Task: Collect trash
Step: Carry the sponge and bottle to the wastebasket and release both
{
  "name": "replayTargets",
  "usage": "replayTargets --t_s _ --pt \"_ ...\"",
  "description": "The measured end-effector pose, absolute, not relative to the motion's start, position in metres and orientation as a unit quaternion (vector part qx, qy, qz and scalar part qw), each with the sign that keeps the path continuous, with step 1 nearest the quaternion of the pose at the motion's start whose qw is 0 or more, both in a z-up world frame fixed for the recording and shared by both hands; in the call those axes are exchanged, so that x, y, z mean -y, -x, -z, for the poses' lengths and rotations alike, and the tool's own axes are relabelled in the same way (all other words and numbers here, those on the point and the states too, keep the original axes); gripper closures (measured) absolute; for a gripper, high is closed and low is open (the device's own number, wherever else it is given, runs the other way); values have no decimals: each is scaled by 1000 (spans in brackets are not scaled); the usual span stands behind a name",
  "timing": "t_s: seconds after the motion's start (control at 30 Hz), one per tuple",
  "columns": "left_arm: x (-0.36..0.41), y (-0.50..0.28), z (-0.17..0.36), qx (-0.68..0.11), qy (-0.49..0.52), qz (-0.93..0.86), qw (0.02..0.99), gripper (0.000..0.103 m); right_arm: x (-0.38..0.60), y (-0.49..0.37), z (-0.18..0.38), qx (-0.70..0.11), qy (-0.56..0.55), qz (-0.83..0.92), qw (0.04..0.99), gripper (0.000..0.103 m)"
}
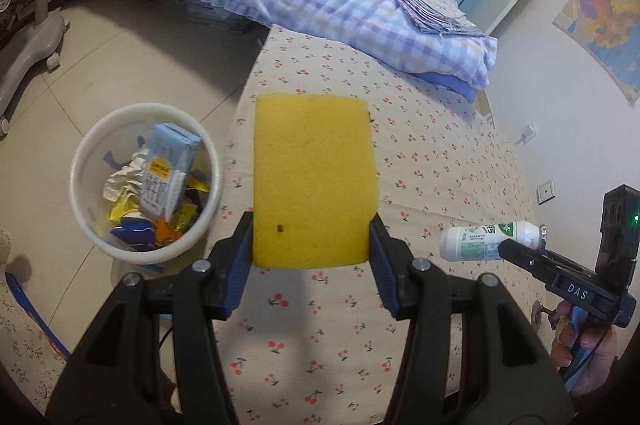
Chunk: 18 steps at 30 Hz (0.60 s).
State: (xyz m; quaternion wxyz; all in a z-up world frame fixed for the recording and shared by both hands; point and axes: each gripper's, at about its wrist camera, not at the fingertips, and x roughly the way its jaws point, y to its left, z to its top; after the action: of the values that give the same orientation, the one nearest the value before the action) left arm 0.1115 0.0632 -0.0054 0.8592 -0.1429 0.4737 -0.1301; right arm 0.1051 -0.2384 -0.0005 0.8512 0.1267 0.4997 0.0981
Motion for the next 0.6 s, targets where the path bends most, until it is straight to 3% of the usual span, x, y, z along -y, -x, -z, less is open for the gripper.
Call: replayTargets --t_s 0.6 --pt "-149 -113 21 -485 177 64 854 48 149 -131 -1 -497 -111 -163 845 63"
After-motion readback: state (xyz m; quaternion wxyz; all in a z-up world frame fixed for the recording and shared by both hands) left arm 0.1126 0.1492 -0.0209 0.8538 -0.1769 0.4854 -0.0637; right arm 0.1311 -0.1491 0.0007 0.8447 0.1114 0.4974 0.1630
